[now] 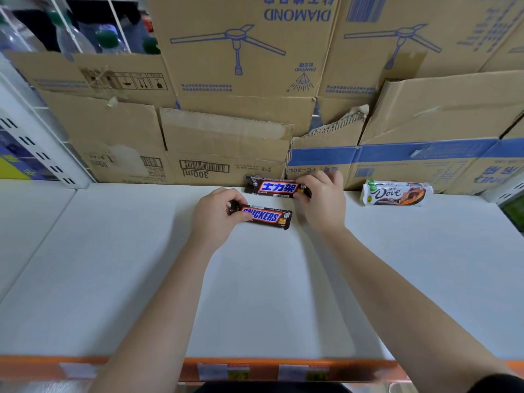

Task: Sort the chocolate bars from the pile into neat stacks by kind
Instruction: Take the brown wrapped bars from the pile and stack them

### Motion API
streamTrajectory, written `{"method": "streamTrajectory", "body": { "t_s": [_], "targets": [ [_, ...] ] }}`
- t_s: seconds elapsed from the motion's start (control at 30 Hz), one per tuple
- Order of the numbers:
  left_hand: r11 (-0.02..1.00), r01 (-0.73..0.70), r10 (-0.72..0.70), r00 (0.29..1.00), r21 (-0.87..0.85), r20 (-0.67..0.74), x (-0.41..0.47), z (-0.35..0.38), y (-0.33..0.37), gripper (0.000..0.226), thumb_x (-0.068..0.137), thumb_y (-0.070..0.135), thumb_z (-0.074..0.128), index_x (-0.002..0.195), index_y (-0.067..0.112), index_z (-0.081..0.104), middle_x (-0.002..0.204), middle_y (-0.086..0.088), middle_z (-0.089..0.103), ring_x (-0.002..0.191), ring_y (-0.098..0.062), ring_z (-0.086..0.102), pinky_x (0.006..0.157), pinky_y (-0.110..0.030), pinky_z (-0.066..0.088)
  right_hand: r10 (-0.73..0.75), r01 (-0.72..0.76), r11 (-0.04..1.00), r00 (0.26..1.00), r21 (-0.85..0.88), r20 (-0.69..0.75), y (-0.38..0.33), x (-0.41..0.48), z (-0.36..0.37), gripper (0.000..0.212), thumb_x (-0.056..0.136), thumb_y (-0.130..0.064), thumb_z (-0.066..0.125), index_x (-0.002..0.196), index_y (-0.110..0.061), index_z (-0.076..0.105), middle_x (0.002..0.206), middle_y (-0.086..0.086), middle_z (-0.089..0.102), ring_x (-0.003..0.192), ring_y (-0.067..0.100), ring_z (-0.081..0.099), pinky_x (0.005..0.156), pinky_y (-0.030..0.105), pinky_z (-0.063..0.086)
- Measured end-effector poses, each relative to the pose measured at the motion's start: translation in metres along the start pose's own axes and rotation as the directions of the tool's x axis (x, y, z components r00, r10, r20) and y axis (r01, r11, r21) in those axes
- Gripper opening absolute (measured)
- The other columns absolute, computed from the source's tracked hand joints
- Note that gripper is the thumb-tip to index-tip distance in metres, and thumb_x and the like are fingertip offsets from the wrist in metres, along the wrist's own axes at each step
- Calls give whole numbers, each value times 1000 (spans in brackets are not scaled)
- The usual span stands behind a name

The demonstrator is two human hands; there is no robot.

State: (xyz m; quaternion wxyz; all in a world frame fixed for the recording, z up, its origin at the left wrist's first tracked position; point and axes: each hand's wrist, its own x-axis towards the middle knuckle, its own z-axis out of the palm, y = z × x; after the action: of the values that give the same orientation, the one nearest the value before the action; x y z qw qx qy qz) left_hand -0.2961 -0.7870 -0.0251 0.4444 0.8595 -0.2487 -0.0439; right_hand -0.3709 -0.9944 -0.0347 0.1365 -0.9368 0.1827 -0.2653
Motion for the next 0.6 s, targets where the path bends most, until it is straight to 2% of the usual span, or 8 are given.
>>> {"method": "streamTrajectory", "body": {
  "t_s": [0.07, 0.17, 0.3, 0.47, 0.6],
  "targets": [
    [1000, 9, -9, 1000, 16, -8, 1, 1, 1, 20, 65, 20, 83, 78, 22, 68, 69, 14, 56, 57, -3, 48, 54, -22, 31, -25, 25, 1000, 1000, -1, -1, 1, 1, 0, 20, 79, -17, 73, 99, -16, 70, 97, 2, 65, 92, 28, 48, 75, 38, 45],
    [999, 4, -2, 1000, 40, -27, 5, 5, 2, 21, 64, 23, 83, 79, 23, 68, 70, 15, 57, 61, -4, 49, 56, -24, 35, -34, 32, 996, 999, 88, 25, 8, 0, -2, 20, 81, -13, 70, 101, -12, 68, 99, 6, 60, 92, 26, 51, 75, 35, 45],
    [997, -5, 7, 1000, 72, -29, 17, 11, 5, 23, 65, 25, 83, 82, 22, 67, 79, 12, 57, 69, -13, 52, 62, -29, 41, 23, -19, 983, 1000, 182, -19, 17, -12, -12, 18, 80, -6, 62, 97, -9, 66, 96, 5, 60, 92, 25, 54, 74, 32, 45],
    [996, -40, 45, 998, 84, -53, 31, 22, 9, 25, 64, 26, 84, 83, 20, 69, 84, 5, 59, 64, -14, 50, 58, -29, 38, 19, -17, 996, 1000, 88, -20, 27, -31, -16, 2, 78, -9, 64, 78, -10, 66, 77, 5, 59, 76, 27, 49, 61, 35, 45],
    [996, -48, 54, 996, 74, -74, 35, 30, 10, 27, 63, 27, 85, 83, 20, 69, 86, 6, 61, 68, -14, 54, 59, -28, 42, 9, -11, 999, 999, 37, 38, 34, -39, -15, 5, 78, -10, 62, 76, -10, 66, 73, 4, 59, 74, 28, 47, 61, 37, 46]
  ]
}}
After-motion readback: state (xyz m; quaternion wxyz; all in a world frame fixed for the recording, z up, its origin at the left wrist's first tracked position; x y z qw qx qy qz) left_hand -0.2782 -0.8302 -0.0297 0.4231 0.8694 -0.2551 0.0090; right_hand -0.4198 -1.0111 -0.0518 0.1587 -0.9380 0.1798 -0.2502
